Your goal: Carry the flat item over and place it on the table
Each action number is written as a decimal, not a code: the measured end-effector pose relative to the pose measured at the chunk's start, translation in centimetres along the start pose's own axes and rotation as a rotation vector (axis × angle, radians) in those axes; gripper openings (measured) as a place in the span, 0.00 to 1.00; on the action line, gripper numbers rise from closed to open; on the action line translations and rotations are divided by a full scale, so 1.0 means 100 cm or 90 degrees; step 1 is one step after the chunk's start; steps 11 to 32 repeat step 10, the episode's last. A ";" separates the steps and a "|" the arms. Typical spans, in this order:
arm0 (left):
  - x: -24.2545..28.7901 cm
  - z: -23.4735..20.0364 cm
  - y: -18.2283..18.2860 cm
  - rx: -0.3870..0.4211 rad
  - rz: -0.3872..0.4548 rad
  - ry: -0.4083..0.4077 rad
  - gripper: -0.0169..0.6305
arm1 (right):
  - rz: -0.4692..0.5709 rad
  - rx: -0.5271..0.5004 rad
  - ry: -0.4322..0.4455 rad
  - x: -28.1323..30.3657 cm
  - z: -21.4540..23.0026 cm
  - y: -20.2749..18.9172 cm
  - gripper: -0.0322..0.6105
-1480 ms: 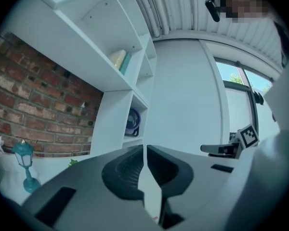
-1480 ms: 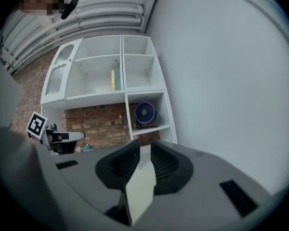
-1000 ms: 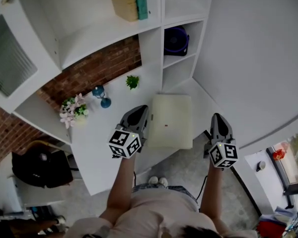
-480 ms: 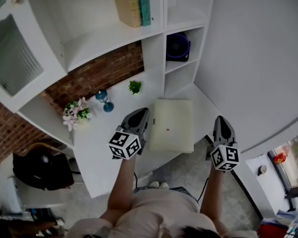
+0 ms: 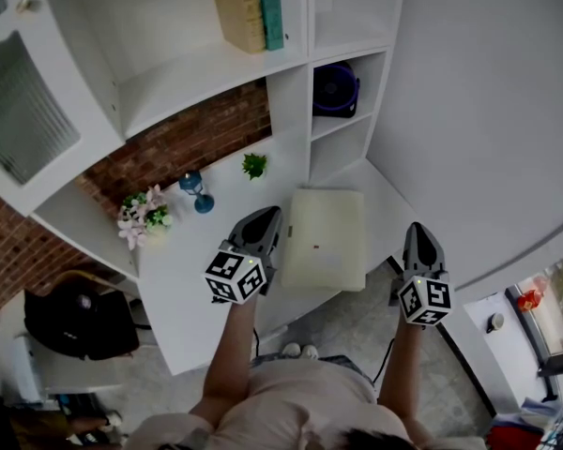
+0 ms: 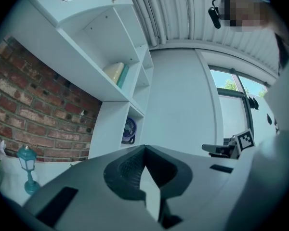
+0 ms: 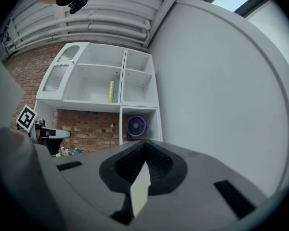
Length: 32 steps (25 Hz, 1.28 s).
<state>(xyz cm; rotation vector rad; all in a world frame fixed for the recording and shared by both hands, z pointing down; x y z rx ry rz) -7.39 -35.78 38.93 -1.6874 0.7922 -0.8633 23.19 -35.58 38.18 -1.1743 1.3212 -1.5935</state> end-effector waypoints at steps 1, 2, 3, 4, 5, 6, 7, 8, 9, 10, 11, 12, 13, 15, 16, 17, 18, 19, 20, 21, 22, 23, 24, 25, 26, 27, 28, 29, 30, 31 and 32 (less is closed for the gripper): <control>0.000 0.000 -0.001 -0.001 0.000 0.000 0.07 | -0.001 0.001 -0.001 0.000 0.001 -0.001 0.07; 0.000 0.000 -0.001 -0.002 0.000 0.000 0.07 | -0.002 0.001 -0.001 -0.001 0.001 -0.002 0.07; 0.000 0.000 -0.002 -0.002 -0.001 0.000 0.07 | -0.003 0.001 -0.002 0.000 0.002 -0.002 0.07; 0.000 -0.001 -0.002 -0.003 -0.001 0.000 0.07 | -0.005 0.001 -0.002 0.000 0.002 -0.002 0.07; 0.000 -0.001 -0.002 -0.003 -0.002 0.000 0.07 | -0.006 0.000 -0.002 0.000 0.002 -0.003 0.07; -0.001 -0.001 -0.002 -0.004 -0.003 0.000 0.07 | -0.007 0.000 -0.003 0.000 0.002 -0.003 0.07; -0.001 -0.001 -0.003 -0.005 -0.003 0.000 0.07 | -0.008 -0.001 -0.003 0.000 0.002 -0.003 0.07; 0.000 -0.001 -0.003 -0.005 -0.004 0.000 0.07 | -0.009 -0.001 -0.004 0.000 0.003 -0.003 0.07; 0.000 -0.001 -0.003 -0.005 -0.005 0.000 0.07 | -0.009 -0.001 -0.005 0.000 0.003 -0.003 0.07; 0.000 -0.001 -0.003 -0.005 -0.006 0.000 0.07 | -0.010 -0.002 -0.005 0.000 0.004 -0.002 0.07; 0.000 -0.001 -0.003 -0.005 -0.006 0.000 0.07 | -0.010 -0.002 -0.005 0.000 0.004 -0.002 0.07; 0.000 -0.001 -0.003 -0.005 -0.006 0.000 0.07 | -0.010 -0.002 -0.005 0.000 0.004 -0.002 0.07; 0.000 -0.001 -0.003 -0.005 -0.006 0.000 0.07 | -0.010 -0.002 -0.005 0.000 0.004 -0.002 0.07; 0.000 -0.001 -0.003 -0.005 -0.006 0.000 0.07 | -0.010 -0.002 -0.005 0.000 0.004 -0.002 0.07; 0.000 -0.001 -0.003 -0.005 -0.006 0.000 0.07 | -0.010 -0.002 -0.005 0.000 0.004 -0.002 0.07; 0.000 -0.001 -0.003 -0.005 -0.006 0.000 0.07 | -0.010 -0.002 -0.005 0.000 0.004 -0.002 0.07; 0.000 -0.001 -0.003 -0.005 -0.006 0.000 0.07 | -0.010 -0.002 -0.005 0.000 0.004 -0.002 0.07; 0.000 -0.001 -0.003 -0.005 -0.006 0.000 0.07 | -0.010 -0.002 -0.005 0.000 0.004 -0.002 0.07; 0.000 -0.001 -0.003 -0.005 -0.006 0.000 0.07 | -0.010 -0.002 -0.005 0.000 0.004 -0.002 0.07; 0.000 -0.001 -0.003 -0.005 -0.006 0.000 0.07 | -0.010 -0.002 -0.005 0.000 0.004 -0.002 0.07; 0.000 -0.001 -0.003 -0.005 -0.006 0.000 0.07 | -0.010 -0.002 -0.005 0.000 0.004 -0.002 0.07; 0.000 -0.001 -0.003 -0.005 -0.006 0.000 0.07 | -0.010 -0.002 -0.005 0.000 0.004 -0.002 0.07; 0.000 -0.001 -0.003 -0.005 -0.006 0.000 0.07 | -0.010 -0.002 -0.005 0.000 0.004 -0.002 0.07; 0.000 -0.001 -0.003 -0.005 -0.006 0.000 0.07 | -0.010 -0.002 -0.005 0.000 0.004 -0.002 0.07; 0.000 -0.001 -0.003 -0.005 -0.006 0.000 0.07 | -0.010 -0.002 -0.005 0.000 0.004 -0.002 0.07; 0.000 -0.001 -0.003 -0.005 -0.006 0.000 0.07 | -0.010 -0.002 -0.005 0.000 0.004 -0.002 0.07; 0.000 -0.001 -0.003 -0.005 -0.006 0.000 0.07 | -0.010 -0.002 -0.005 0.000 0.004 -0.002 0.07; 0.000 -0.001 -0.003 -0.005 -0.006 0.000 0.07 | -0.010 -0.002 -0.005 0.000 0.004 -0.002 0.07; 0.000 -0.001 -0.003 -0.005 -0.006 0.000 0.07 | -0.010 -0.002 -0.005 0.000 0.004 -0.002 0.07; 0.000 -0.001 -0.003 -0.005 -0.006 0.000 0.07 | -0.010 -0.002 -0.005 0.000 0.004 -0.002 0.07; 0.000 -0.001 -0.003 -0.005 -0.006 0.000 0.07 | -0.010 -0.002 -0.005 0.000 0.004 -0.002 0.07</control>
Point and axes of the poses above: the fingertips, and each gripper's own axes: x forward along the fingers, z to its right, y out of its top, the point moved 2 cm from there along -x, backward along the fingers, and after that the axes turned 13 degrees about -z, right-handed, at the moved point
